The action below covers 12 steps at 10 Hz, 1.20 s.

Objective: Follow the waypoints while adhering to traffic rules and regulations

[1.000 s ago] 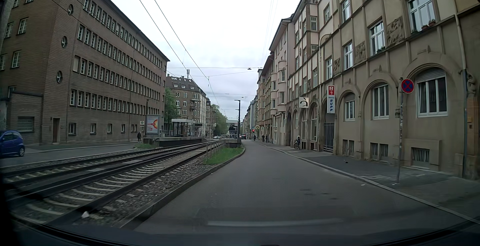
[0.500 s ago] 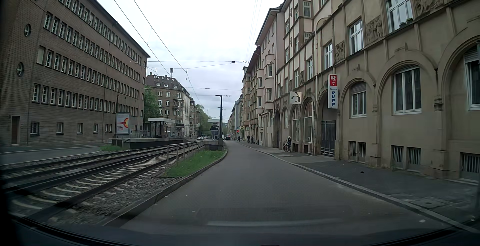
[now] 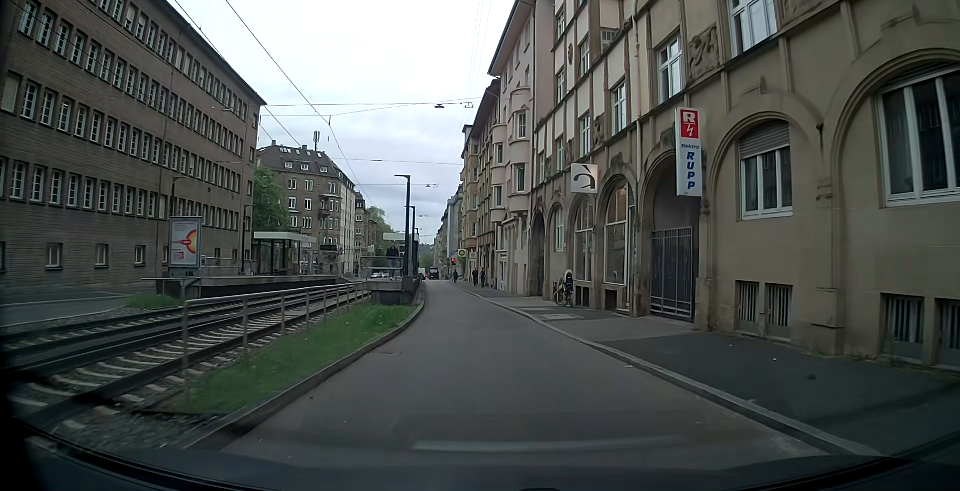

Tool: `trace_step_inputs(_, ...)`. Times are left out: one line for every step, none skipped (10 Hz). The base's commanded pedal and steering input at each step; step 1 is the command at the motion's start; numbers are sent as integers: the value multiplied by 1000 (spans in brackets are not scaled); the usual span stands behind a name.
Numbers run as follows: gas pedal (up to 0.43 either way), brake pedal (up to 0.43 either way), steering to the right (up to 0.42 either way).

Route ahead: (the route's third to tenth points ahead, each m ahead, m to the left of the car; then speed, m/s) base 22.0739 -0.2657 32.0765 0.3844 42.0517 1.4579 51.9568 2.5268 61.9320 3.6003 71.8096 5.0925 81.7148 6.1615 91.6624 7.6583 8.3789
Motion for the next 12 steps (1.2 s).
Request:
trace_step_inputs(20, 0, 5)
trace_step_inputs(20, 0, 1)
trace_step_inputs(20, 0, -4)
trace_step_inputs(28, 0, -14)
trace_step_inputs(28, 0, -19)
trace_step_inputs(28, 0, -20)
trace_step_inputs(39, 0, -20)
trace_step_inputs(39, 0, -21)
trace_step_inputs(39, 0, -23)
trace_step_inputs(39, 0, -23)
trace_step_inputs(47, 0, -24)
trace_step_inputs(47, 0, -24)
